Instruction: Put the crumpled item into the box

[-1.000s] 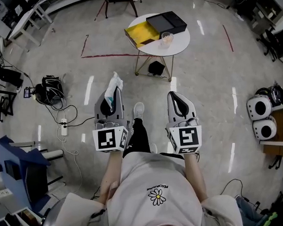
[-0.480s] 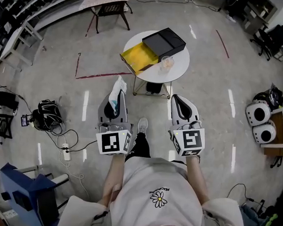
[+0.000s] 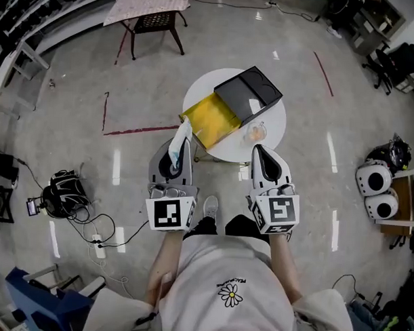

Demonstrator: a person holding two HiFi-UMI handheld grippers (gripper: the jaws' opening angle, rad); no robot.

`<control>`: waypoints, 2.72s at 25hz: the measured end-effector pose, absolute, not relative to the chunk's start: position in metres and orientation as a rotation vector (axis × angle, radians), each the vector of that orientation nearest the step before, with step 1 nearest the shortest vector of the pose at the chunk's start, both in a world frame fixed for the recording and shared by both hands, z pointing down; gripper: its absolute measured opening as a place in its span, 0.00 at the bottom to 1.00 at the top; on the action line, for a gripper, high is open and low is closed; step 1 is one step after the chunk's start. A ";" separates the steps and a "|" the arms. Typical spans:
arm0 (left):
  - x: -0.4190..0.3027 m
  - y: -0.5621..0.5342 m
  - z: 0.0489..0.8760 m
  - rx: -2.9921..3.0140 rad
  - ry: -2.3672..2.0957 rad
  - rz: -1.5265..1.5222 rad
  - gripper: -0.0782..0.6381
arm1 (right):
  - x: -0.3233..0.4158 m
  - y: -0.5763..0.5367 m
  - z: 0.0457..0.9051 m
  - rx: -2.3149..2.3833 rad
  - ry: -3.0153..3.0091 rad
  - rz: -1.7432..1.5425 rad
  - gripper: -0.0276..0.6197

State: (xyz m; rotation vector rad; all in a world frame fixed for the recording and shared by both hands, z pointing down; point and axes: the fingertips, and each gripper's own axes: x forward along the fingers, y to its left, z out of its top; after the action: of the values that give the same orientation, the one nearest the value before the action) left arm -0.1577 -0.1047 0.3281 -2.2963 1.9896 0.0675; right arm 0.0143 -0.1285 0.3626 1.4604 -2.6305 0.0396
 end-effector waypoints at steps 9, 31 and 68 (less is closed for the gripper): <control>-0.159 -0.154 0.350 -2.340 2.021 0.026 0.16 | -0.003 -0.188 0.367 1.425 -2.661 0.045 0.05; -0.150 -0.208 0.384 -2.306 2.068 -0.212 0.16 | -0.002 -0.236 0.386 1.332 -2.702 0.134 0.05; -0.121 -0.336 0.692 -2.183 0.915 -1.954 0.20 | 0.069 -0.233 0.455 1.405 -2.430 0.322 0.05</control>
State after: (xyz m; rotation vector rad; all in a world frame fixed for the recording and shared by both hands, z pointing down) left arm -0.1205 -0.3365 0.6922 -2.1825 0.9154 -1.9540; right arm 0.0695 -0.2328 0.4550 1.4049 -2.4297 0.3223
